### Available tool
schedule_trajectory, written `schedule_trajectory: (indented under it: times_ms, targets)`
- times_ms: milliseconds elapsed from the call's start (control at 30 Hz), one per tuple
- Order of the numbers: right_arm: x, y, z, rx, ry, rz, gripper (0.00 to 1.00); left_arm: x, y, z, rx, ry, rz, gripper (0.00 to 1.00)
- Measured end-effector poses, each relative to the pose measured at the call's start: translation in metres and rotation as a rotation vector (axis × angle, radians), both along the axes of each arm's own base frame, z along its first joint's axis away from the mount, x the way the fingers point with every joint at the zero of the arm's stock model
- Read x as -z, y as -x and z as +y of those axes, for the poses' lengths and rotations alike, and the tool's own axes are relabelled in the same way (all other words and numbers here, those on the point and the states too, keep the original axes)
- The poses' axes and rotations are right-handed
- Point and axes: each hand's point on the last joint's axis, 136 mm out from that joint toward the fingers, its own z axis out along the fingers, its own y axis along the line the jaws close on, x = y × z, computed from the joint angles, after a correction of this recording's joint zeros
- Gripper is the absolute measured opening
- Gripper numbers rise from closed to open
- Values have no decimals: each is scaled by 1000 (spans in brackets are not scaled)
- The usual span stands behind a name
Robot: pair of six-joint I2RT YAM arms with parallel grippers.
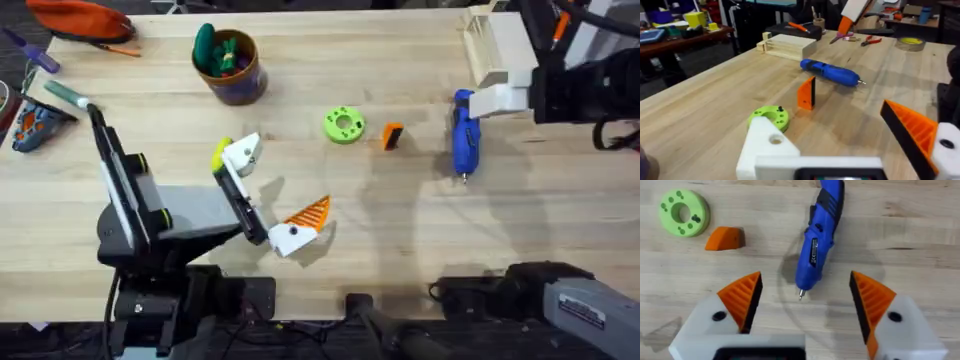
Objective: Pick up the gripper from the table and insert it into the empty holder that is missing its gripper. Then pick up a screw, insert it into the mounting hole, and use the screwdriver to tighten it. Finally, clean up the table by picking up the vegetable and placing it into the bucket.
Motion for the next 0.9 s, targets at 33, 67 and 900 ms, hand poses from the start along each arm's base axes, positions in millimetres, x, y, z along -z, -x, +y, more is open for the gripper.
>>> schedule_trajectory:
  times_ms: [33,67,900]
  targets:
    - [0,0,0,0,0,0,992,0,1,0,4,0,0,985]
    - [0,0,0,0,0,0,992,0,1,-1,9,0,0,985]
    - [0,0,0,0,0,0,993,0,2,-1,8,26,43,985]
